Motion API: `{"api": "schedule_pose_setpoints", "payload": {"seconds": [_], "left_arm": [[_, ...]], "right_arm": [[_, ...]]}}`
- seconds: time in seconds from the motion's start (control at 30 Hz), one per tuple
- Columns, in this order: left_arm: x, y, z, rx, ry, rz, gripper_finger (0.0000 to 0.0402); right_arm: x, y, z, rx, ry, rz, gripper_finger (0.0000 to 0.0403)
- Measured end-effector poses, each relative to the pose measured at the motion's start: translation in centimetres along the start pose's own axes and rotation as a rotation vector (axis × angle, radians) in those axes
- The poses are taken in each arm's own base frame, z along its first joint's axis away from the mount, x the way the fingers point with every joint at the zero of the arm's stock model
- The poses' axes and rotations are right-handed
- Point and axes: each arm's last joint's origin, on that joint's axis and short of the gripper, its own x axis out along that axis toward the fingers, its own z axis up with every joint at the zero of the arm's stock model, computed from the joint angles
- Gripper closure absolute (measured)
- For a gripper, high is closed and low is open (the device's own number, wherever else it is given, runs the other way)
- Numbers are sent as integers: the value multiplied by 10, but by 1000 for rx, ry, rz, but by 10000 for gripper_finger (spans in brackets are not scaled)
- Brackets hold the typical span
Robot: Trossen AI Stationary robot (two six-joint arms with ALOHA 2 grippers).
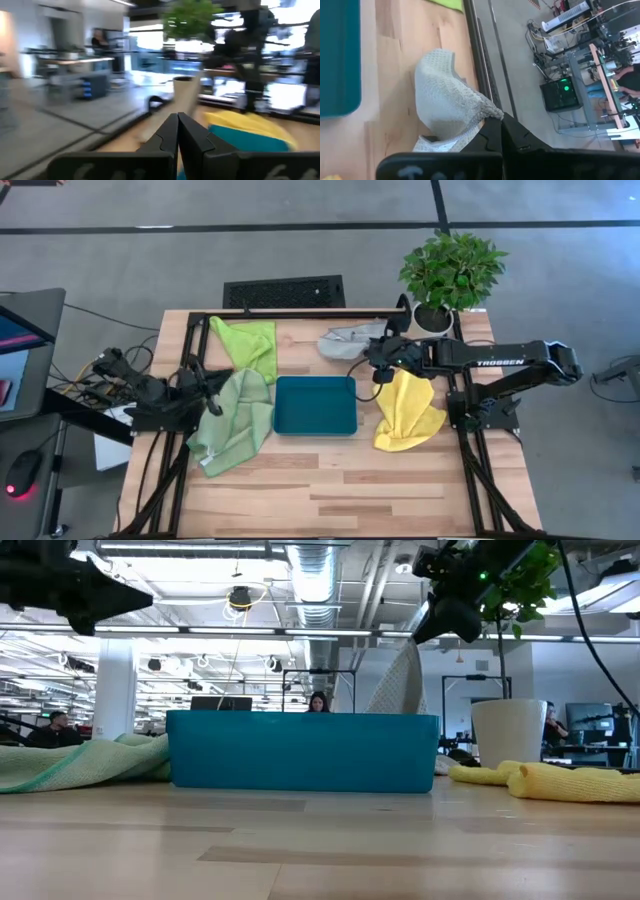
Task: Fold microfiber towels
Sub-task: Fold the gray microfiber towel
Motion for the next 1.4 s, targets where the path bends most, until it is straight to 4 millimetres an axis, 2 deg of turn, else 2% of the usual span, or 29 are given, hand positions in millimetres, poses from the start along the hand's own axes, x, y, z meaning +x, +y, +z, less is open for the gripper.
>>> {"api": "schedule_pose_setpoints", "payload": {"seconds": [0.23, 0.5, 0.67, 0.8, 0.93, 1.07, 1.13, 1.4], "left_arm": [[3, 12, 21, 3, -16, 180, 401], [16, 6, 33, 41, 0, 192, 401], [34, -3, 63, 124, 27, 195, 401], [60, -12, 81, 217, 135, 266, 402], [92, -13, 94, 190, 290, 293, 402], [132, -7, 93, 130, 512, 205, 401], [153, -2, 92, 110, 568, 186, 402], [217, 8, 84, 295, 738, 10, 401]], "right_arm": [[0, 0, 0, 4, -4, -3, 397], [1, -1, 0, 10, 0, -5, 397], [3, -4, -2, 33, 8, -13, 397], [5, -7, -3, 53, 14, -24, 397], [6, -9, -4, 58, 21, -28, 397], [6, -9, -4, 58, 20, -28, 397], [6, -9, -4, 58, 20, -27, 397], [6, -9, -3, 45, 16, -30, 397]]}}
